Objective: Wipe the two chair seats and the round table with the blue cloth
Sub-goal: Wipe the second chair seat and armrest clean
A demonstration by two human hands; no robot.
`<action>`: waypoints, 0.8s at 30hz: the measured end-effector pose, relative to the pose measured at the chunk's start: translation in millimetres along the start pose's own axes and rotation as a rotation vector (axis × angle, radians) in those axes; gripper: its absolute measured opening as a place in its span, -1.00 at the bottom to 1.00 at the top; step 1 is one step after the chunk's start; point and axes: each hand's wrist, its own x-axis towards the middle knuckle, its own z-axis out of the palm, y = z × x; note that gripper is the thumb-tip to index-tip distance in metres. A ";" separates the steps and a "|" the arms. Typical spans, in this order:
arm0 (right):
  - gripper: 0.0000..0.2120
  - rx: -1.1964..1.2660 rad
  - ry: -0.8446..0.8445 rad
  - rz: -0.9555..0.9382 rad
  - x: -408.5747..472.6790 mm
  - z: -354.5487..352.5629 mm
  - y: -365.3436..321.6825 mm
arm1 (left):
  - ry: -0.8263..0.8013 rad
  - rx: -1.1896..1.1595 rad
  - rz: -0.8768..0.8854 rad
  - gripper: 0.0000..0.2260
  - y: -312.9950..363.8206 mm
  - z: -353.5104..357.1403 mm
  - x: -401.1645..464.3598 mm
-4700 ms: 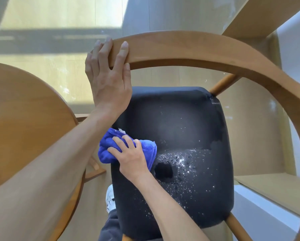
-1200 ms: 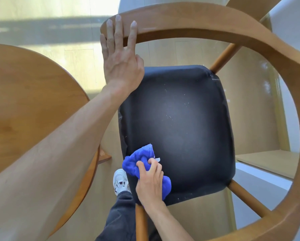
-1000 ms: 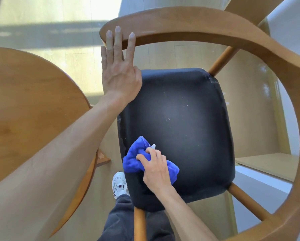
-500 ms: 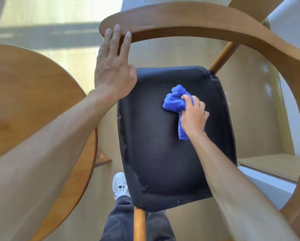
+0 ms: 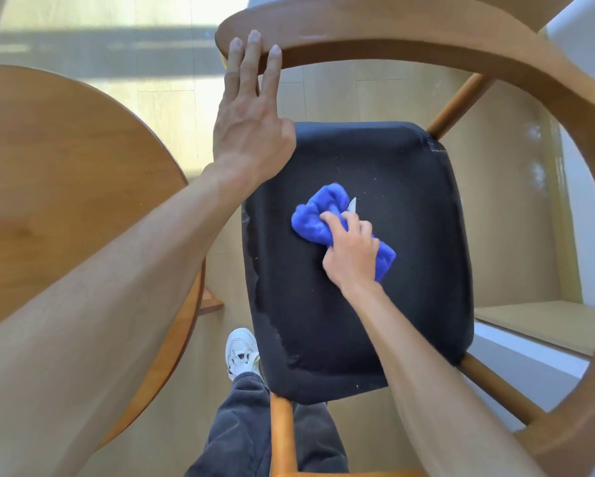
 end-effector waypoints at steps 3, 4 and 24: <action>-0.47 -0.088 0.030 -0.114 -50.2 13.0 -4.9 | -0.025 -0.007 -0.014 -0.35 0.2 -0.7 0.3; -0.47 -0.102 0.012 -0.156 -68.0 16.7 -7.9 | -0.030 -0.005 -0.015 -0.36 0.5 -1.0 0.1; -0.66 2.143 -0.459 0.753 -57.2 -94.8 4.8 | -0.798 -0.764 -0.593 -0.51 22.8 4.7 -81.5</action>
